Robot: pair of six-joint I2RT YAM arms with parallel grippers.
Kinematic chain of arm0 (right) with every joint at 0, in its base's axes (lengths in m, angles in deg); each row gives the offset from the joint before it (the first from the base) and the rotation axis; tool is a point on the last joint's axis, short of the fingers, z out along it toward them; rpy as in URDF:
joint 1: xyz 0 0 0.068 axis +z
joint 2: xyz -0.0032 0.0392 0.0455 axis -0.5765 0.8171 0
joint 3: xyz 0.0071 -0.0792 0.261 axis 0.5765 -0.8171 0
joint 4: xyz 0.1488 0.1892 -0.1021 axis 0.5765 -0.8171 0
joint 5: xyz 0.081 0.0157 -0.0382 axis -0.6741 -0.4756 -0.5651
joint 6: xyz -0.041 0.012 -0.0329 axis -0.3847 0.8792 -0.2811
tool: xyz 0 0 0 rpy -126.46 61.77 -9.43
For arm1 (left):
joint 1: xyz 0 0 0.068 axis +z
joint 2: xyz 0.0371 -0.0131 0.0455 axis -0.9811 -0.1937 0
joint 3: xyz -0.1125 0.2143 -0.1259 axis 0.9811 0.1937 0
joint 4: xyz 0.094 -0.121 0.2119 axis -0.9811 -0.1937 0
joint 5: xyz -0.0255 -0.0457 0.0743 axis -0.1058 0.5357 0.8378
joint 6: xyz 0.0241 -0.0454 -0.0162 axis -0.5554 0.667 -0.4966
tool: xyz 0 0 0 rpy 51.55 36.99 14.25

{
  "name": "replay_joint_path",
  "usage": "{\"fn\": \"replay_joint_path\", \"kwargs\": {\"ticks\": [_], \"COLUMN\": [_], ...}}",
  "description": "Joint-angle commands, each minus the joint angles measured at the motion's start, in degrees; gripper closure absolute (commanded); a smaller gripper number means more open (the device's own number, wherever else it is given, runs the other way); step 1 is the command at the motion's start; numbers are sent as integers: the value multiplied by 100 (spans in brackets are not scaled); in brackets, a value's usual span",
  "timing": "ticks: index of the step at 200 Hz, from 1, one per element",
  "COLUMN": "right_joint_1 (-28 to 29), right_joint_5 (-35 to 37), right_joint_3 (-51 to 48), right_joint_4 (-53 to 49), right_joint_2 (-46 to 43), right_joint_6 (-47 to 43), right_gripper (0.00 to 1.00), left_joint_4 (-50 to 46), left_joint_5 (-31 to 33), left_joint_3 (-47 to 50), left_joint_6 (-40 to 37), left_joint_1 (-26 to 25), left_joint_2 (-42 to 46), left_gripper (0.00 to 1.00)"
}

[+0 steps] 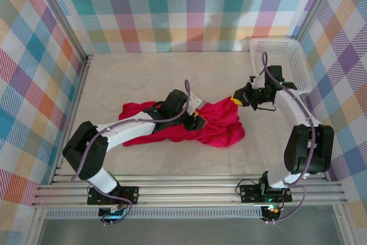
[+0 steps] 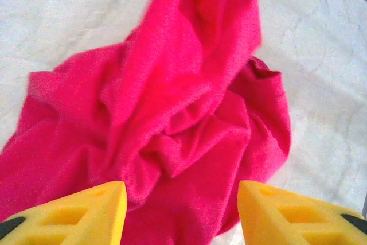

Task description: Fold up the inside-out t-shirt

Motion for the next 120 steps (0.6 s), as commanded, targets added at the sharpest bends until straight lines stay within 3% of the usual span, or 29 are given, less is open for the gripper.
{"fn": "replay_joint_path", "kwargs": {"ticks": [1, 21, 52, 86, 120], "right_joint_1": [21, -82, -411, -565, -569], "right_joint_5": [-335, -283, -503, -640, -564], "right_joint_3": [714, 1467, 1996, 1724, 1011], "right_joint_4": [-142, -557, -509, -139, 180], "right_joint_2": [-482, -673, -959, -1124, -1085], "right_joint_6": [69, -38, 99, 337, 393], "right_gripper": [100, 100, 100, 100, 100], "left_joint_4": [-64, -436, -1152, -1691, -1887], "left_joint_5": [213, 696, 1420, 2236, 2312], "left_joint_3": [-65, -64, -10, 283, 613], "left_joint_6": [-299, -120, 488, 1230, 2142], "left_joint_1": [-12, 230, 1032, 1902, 2604], "left_joint_2": [37, 212, 783, 1409, 1758], "left_gripper": [50, 51, 50, 45, 42]}}
